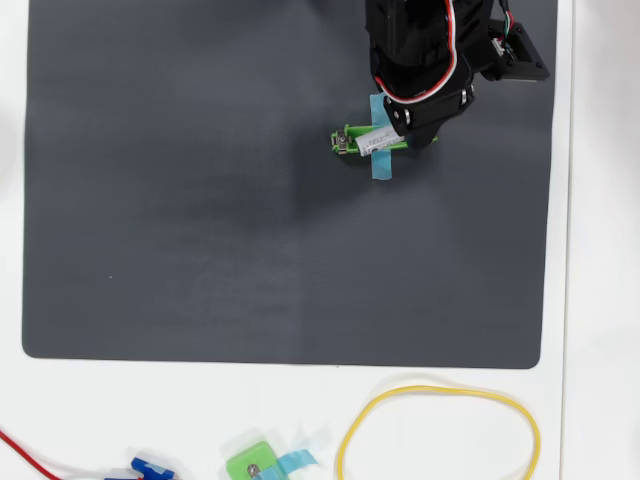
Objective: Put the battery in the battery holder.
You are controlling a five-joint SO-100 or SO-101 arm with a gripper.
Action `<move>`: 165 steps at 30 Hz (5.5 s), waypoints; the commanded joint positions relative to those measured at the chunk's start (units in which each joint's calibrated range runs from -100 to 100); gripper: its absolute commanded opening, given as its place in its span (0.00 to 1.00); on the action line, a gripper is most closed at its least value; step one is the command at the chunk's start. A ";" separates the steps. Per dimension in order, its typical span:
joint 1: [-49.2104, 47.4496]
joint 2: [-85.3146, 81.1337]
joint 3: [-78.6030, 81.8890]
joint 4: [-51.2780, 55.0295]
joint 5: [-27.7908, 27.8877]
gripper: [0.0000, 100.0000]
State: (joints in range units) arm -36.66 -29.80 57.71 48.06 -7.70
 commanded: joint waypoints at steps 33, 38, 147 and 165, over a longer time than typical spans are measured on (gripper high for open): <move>3.30 -0.01 -0.80 -2.35 -4.30 0.00; 3.19 0.07 -0.89 -2.35 -4.25 0.00; 1.53 10.91 -3.53 -6.63 -5.97 0.00; 1.12 10.82 -3.53 -6.19 -5.50 0.06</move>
State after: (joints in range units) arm -35.65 -18.68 56.35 42.29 -13.40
